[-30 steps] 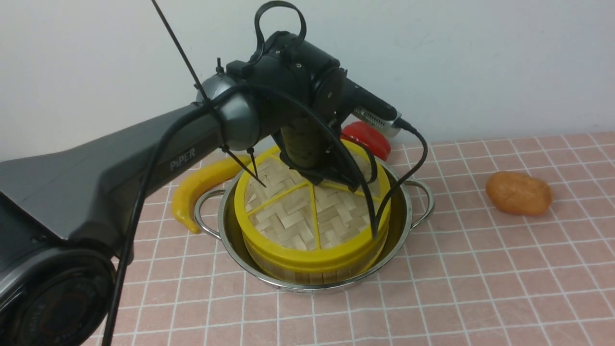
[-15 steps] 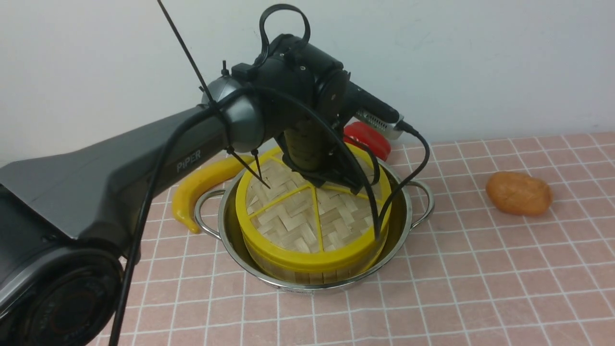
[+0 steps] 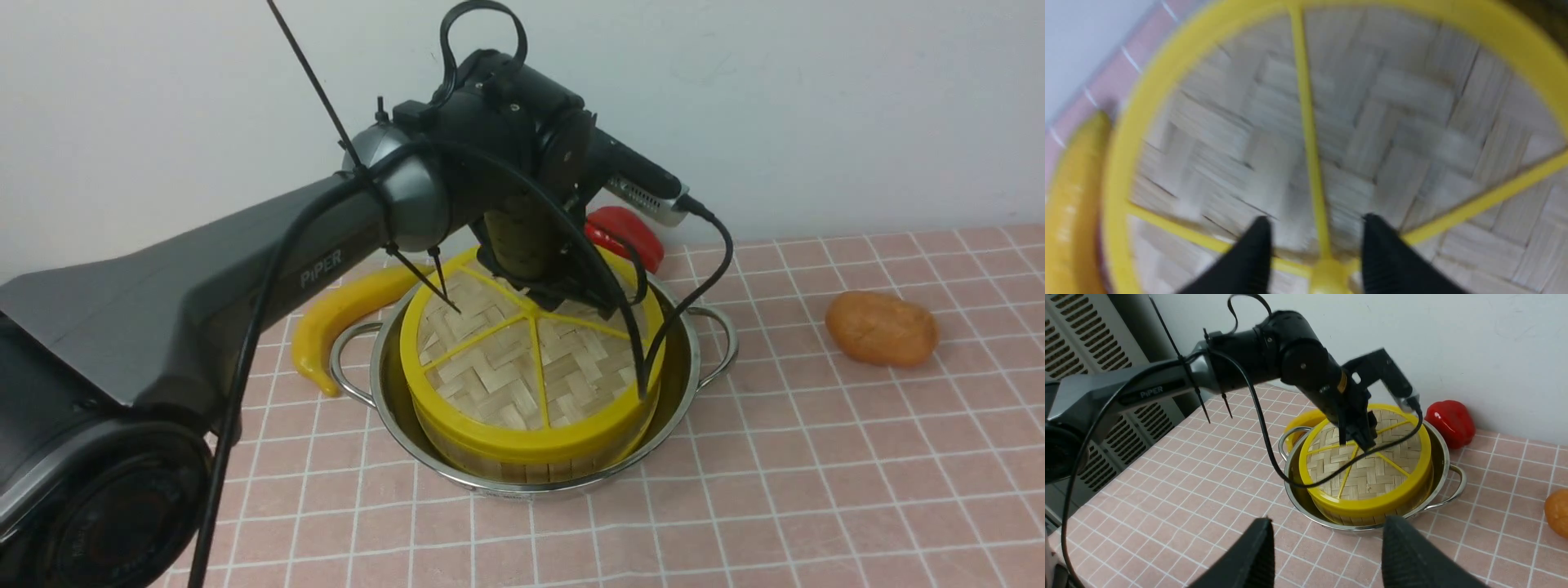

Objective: Place the steamer in the pot on the pink tablecloth, and put the lid on the steamer.

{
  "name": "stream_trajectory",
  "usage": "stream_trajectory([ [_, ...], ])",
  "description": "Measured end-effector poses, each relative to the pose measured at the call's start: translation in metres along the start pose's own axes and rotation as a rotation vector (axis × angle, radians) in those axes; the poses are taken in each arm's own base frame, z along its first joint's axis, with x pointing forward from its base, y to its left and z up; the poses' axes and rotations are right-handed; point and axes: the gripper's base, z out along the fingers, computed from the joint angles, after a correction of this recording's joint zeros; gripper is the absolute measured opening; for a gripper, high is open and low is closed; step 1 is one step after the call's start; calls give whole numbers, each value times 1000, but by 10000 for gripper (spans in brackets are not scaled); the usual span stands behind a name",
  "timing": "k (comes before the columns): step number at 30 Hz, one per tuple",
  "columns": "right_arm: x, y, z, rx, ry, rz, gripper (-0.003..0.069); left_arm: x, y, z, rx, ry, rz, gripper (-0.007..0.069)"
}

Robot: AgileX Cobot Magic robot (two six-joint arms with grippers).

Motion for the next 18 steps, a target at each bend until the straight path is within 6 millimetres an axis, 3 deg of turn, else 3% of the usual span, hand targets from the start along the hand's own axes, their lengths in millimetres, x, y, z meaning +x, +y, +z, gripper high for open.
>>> stream_trajectory([
  [1,0,0,0,0,0,0,365,-5,4,-14,-8,-31,-9,398],
  [3,0,0,0,0,0,-1,365,-8,7,-25,-14,-54,-15,441],
  [4,0,0,0,0,0,-1,365,-12,12,-41,-23,-87,-26,492],
  [5,0,0,0,4,-1,-8,365,-15,20,-71,-36,-131,-45,566],
  [6,0,-1,0,8,-1,-19,365,-14,23,-83,-40,-139,-50,590],
  [8,0,-3,0,35,-5,-67,365,-10,32,-132,-58,-212,-59,648],
  [10,1,-5,0,53,-7,-92,365,-6,36,-148,-63,-236,-61,653],
  [11,6,-11,0,94,-4,-130,365,1,40,-173,-63,-278,-73,646],
  [15,25,-28,-2,227,6,-197,362,26,46,-229,-18,-380,-106,559],
  [16,28,-29,-3,235,9,-200,361,28,45,-231,-10,-381,-108,545],
  [18,46,-43,-5,334,18,-247,343,56,46,-265,38,-437,-125,430],
])
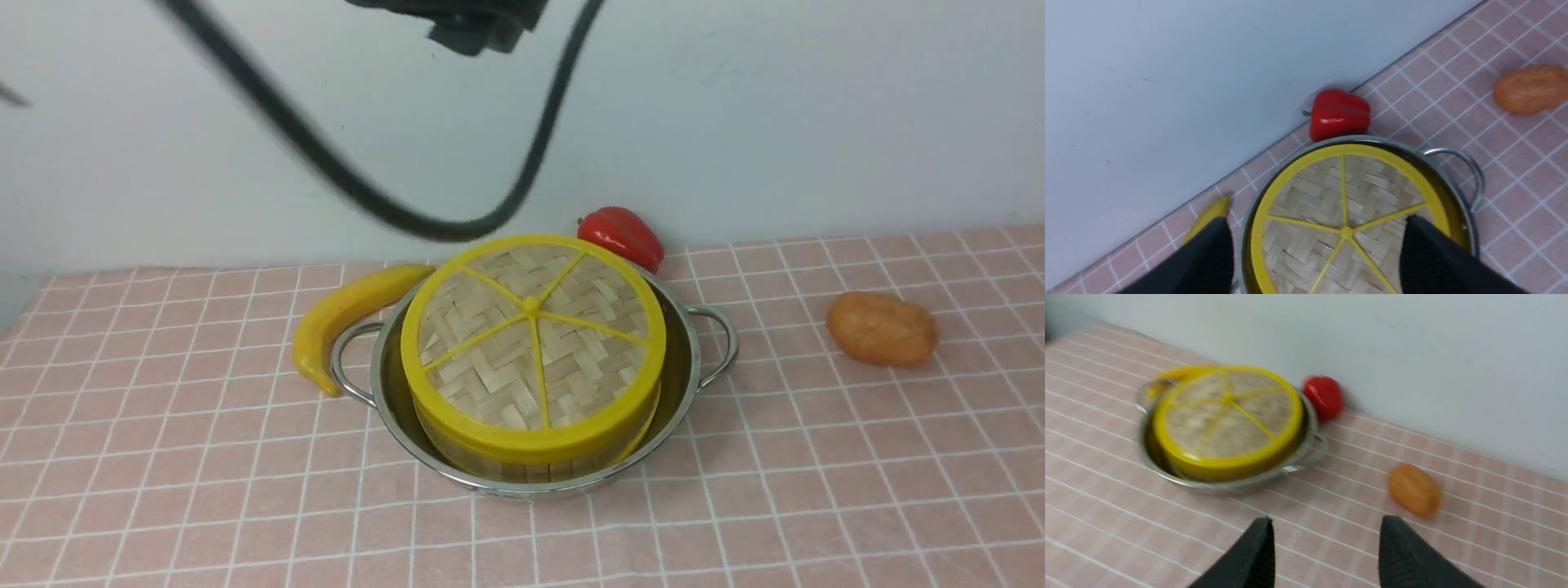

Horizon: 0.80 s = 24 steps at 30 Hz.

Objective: Place the steamer in the pot on the pink tablecloth, and put the lid on the steamer.

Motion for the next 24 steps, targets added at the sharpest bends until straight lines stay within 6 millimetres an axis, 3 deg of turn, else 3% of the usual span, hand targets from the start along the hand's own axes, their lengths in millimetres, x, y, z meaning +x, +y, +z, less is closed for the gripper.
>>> stream_trajectory([
  [1,2,-1,0,6,0,-3,341,1,0,-3,3,-3,-2,409],
  [3,23,-8,-1,84,5,-20,310,23,3,-46,27,-43,-15,269],
  [4,23,-8,-1,84,5,-20,310,25,3,-48,27,-44,-15,244],
  [6,40,-12,0,130,6,-5,277,53,4,-73,29,-42,-10,78],
  [7,42,-12,0,133,6,-1,275,56,4,-78,29,-50,-12,67],
  [9,54,-13,3,148,18,17,247,85,4,-89,31,-24,-8,-7],
  [16,68,-12,15,148,64,38,232,167,-2,-105,46,-15,-5,-23],
  [21,67,-10,15,122,53,52,246,200,-5,-112,53,-35,-28,-22],
  [24,67,-8,16,98,56,64,247,211,-5,-117,54,-25,-33,-20],
])
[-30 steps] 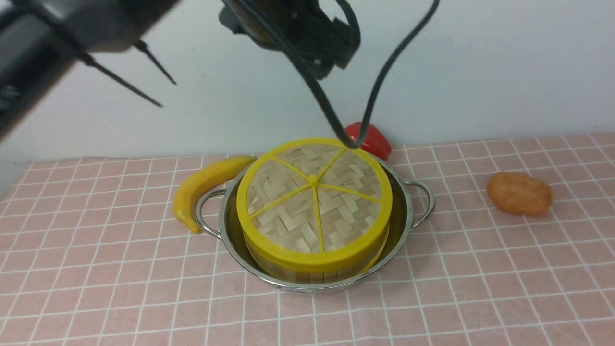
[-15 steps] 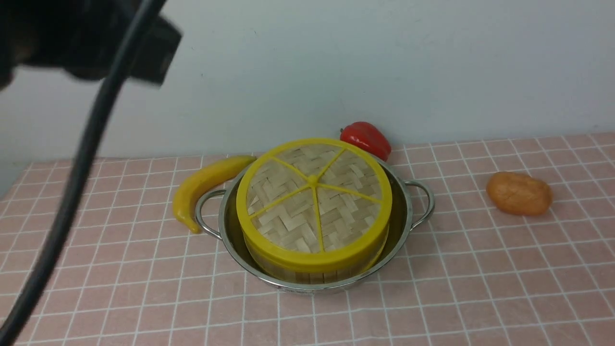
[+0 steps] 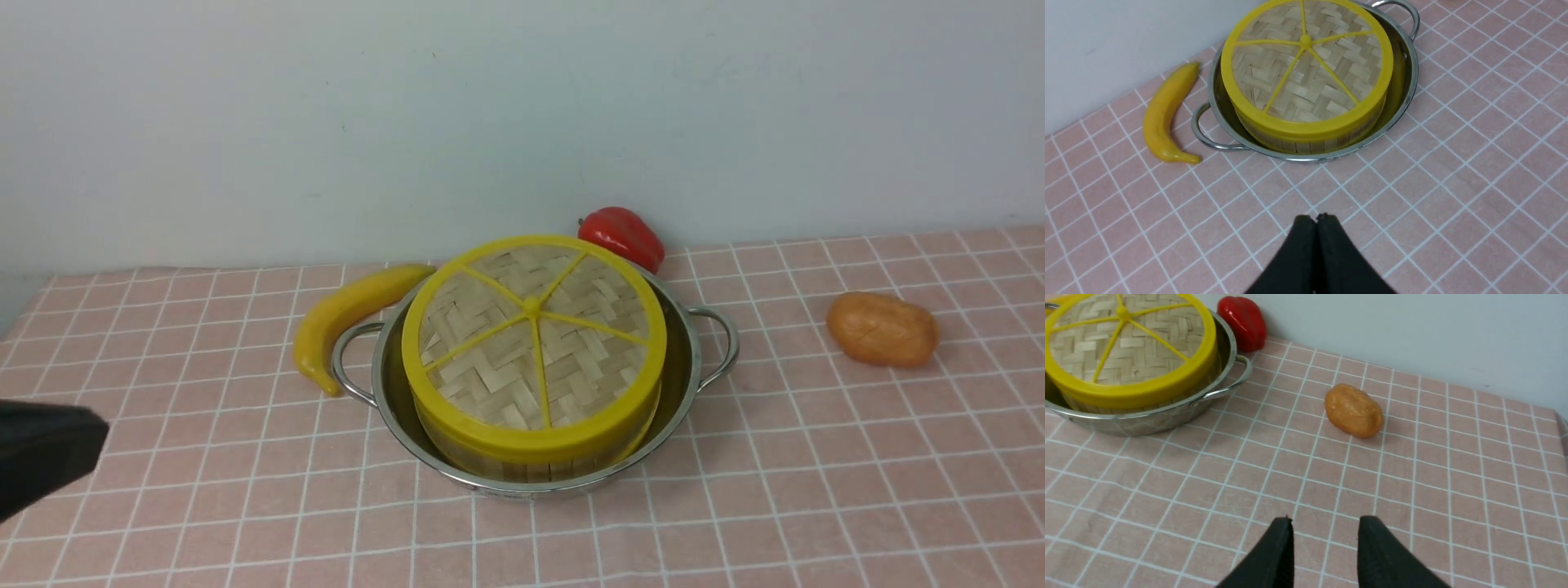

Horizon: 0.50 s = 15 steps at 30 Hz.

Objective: Place the steamer in the pot on the pink tablecloth, and put the lid on the steamer.

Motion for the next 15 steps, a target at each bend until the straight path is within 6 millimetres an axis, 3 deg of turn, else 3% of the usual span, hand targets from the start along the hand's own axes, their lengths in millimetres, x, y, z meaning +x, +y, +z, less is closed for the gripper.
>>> stream_trajectory([
  [11,1,11,-1,-121,20,61,248,3,0,-2,-4,2,-1,-8],
  [15,2,15,-1,-162,27,79,248,9,6,-12,-63,-29,-45,-3],
])
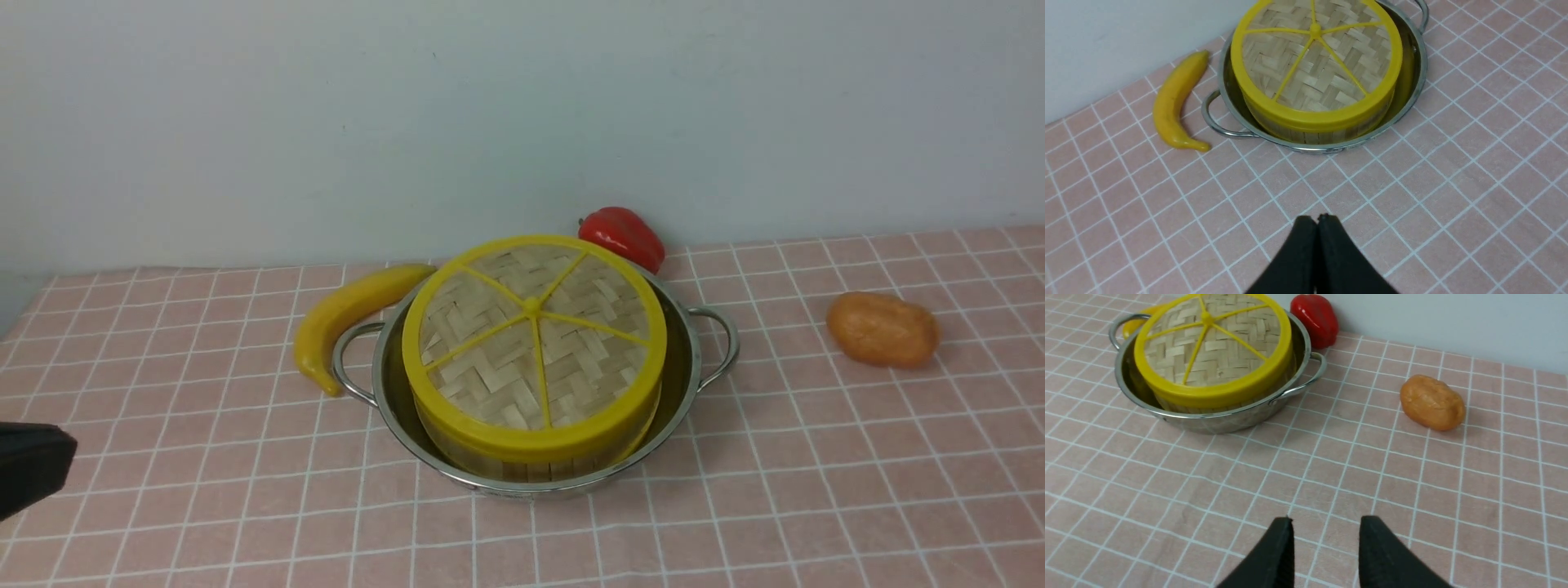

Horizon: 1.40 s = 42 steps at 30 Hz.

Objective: Place the steamer in the pot on the pink tablecloth, and put the lid on the steamer.

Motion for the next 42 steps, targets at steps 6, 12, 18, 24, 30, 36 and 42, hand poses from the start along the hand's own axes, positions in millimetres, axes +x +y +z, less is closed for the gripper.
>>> stream_trajectory([
  [6,1,4,0,-42,7,23,248,24,16,-32,-331,-201,-34,1],
  [12,1,8,0,-85,15,44,248,71,7,-18,-566,-425,-62,12],
  [18,2,11,-1,-125,22,63,248,138,1,53,-575,-488,-96,13],
  [24,2,15,-1,-168,30,85,248,184,1,109,-526,-387,-108,22],
  [30,2,19,-2,-208,37,105,248,184,1,110,-529,-440,-102,32],
  [36,3,22,-2,-238,43,119,248,183,1,110,-530,-446,-103,39],
  [42,3,22,-3,-240,43,120,248,183,1,110,-529,-448,-106,54],
])
